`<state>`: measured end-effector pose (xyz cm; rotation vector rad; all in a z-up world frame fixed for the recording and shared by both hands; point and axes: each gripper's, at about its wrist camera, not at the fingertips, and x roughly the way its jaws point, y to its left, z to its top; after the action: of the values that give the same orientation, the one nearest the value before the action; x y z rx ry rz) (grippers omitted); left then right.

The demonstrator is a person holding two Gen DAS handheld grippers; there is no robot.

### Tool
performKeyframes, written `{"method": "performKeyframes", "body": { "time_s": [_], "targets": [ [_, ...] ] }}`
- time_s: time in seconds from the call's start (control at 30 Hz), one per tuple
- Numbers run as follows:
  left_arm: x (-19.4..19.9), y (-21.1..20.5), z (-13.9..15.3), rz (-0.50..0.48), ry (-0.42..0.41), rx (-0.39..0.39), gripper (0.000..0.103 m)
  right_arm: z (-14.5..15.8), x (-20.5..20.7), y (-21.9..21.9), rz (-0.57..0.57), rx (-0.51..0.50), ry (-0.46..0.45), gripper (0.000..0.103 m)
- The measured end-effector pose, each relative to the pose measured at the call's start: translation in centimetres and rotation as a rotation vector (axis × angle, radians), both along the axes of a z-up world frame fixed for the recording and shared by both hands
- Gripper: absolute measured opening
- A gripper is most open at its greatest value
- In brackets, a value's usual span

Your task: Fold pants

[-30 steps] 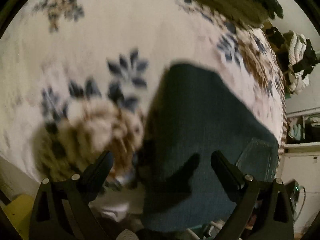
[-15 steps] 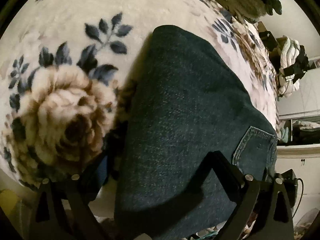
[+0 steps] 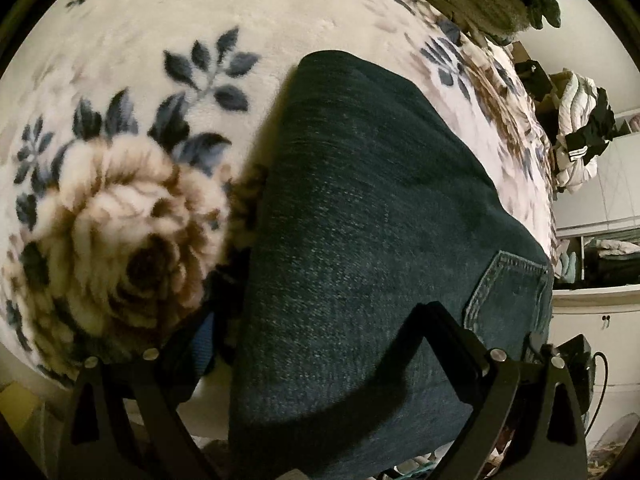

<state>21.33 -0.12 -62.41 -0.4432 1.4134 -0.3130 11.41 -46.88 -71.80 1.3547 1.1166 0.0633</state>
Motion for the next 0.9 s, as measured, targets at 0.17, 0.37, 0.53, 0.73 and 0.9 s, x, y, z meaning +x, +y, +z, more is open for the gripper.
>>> {"method": "performKeyframes", "body": {
  "time_s": [0.17,0.37,0.53,0.73,0.9],
  "targets": [
    [0.0,0.2,-0.1,0.006,0.001,-0.011,0.101,-0.1,-0.9,-0.3,-0.061,-0.041,-0.016,0.068],
    [-0.7,0.5,1.1,0.028,-0.065,0.001,0.051,0.4,-1.7,-0.7,-0.095,-0.074,-0.008,0.049],
    [-2.0,1.4,3.5,0.041,-0.132,-0.033,0.024,2.5,-1.6,-0.2,-0.073,-0.121,-0.006,0.043],
    [-2.8,1.4,7.6,0.035,-0.197,-0.024,0.021,5.7,-1.7,0.8,-0.056,-0.134,-0.019,0.040],
    [-2.4,1.4,12.3,0.026,-0.246,-0.022,0.020,9.5,-0.2,0.8,-0.023,-0.141,-0.054,0.039]
  ]
}}
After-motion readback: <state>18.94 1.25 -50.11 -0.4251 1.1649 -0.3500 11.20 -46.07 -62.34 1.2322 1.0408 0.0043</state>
